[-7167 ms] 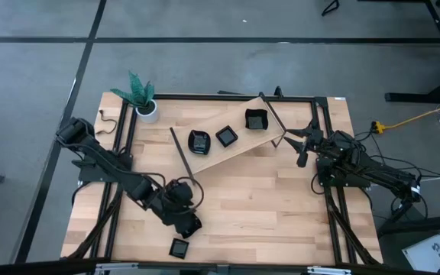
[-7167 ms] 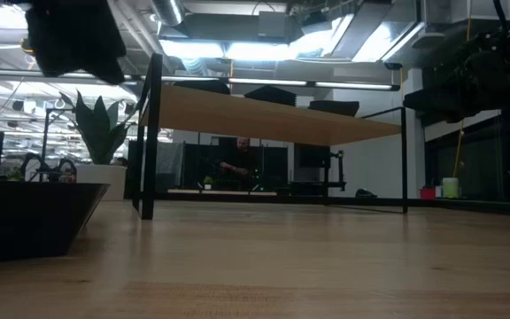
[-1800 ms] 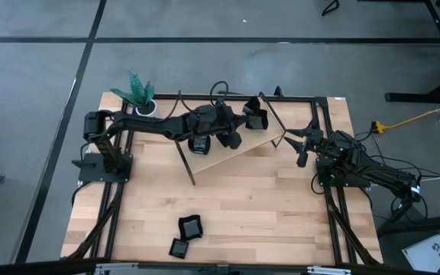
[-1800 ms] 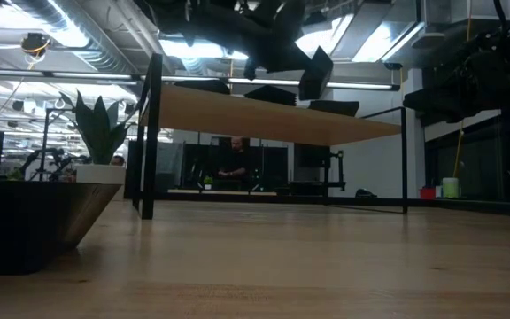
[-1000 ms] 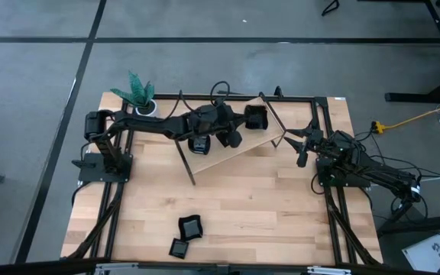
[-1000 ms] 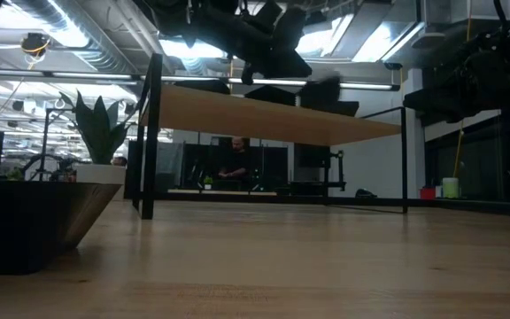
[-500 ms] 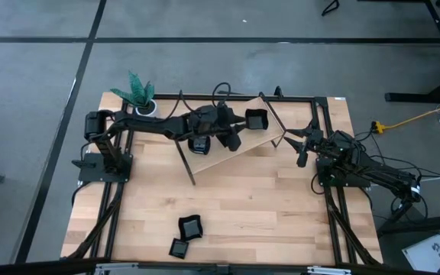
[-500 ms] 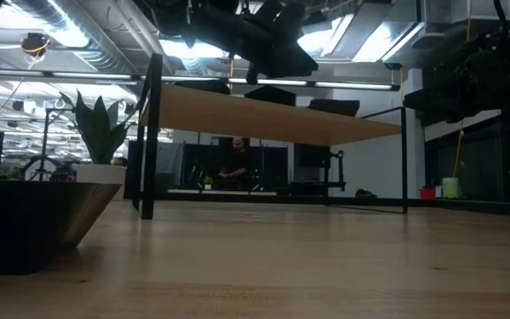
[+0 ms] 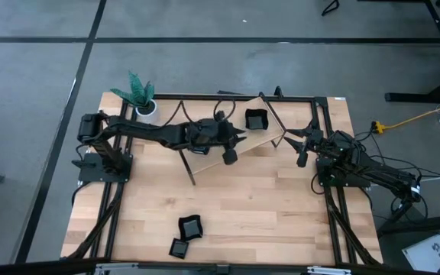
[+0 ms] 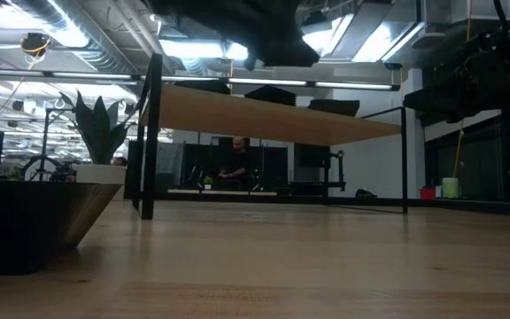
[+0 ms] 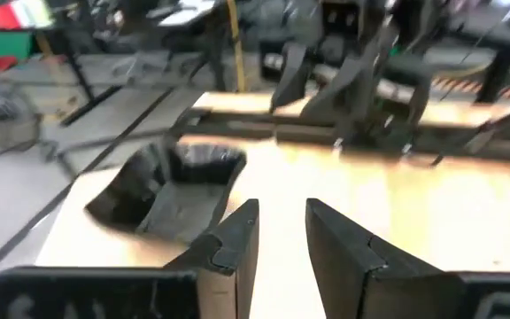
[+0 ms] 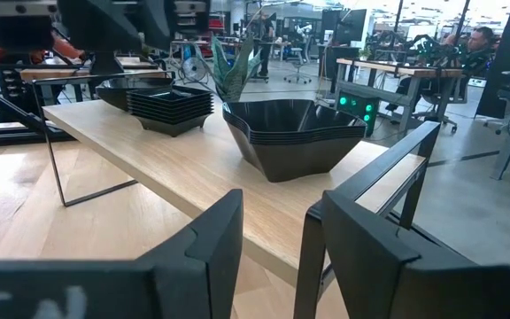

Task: Pick & Place Mini shaped plates
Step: Stack the black distorted square plate on top of the black distorted square plate on the shelf

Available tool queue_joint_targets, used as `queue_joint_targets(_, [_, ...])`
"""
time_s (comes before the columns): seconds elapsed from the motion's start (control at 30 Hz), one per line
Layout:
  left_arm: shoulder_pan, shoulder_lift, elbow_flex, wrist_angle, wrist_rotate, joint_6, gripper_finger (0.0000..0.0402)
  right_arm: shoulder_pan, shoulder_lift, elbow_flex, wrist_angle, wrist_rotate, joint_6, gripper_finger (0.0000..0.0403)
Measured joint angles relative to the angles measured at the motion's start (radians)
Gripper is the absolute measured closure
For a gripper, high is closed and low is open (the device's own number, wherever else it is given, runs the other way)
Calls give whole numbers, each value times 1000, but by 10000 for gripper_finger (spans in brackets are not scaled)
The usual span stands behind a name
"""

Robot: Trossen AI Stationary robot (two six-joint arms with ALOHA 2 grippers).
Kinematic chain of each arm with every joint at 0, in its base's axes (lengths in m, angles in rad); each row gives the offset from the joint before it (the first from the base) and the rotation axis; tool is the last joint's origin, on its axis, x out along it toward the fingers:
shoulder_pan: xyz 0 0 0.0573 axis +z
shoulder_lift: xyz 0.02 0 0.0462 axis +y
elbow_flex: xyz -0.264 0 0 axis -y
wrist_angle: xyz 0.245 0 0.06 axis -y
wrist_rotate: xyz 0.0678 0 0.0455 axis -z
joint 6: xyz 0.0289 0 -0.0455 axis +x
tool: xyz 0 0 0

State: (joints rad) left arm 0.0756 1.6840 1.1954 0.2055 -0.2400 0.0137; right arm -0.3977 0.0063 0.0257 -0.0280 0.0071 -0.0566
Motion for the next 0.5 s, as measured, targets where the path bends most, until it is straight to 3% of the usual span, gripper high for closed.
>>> queue_joint_targets(0.17, [-62,-58,0,-153,-130,-1,311,0,0,0,0,0,0,249])
queue_joint_targets(0.5, [-238,-108,0,-408,-220,-94,311,0,0,0,0,0,0,249])
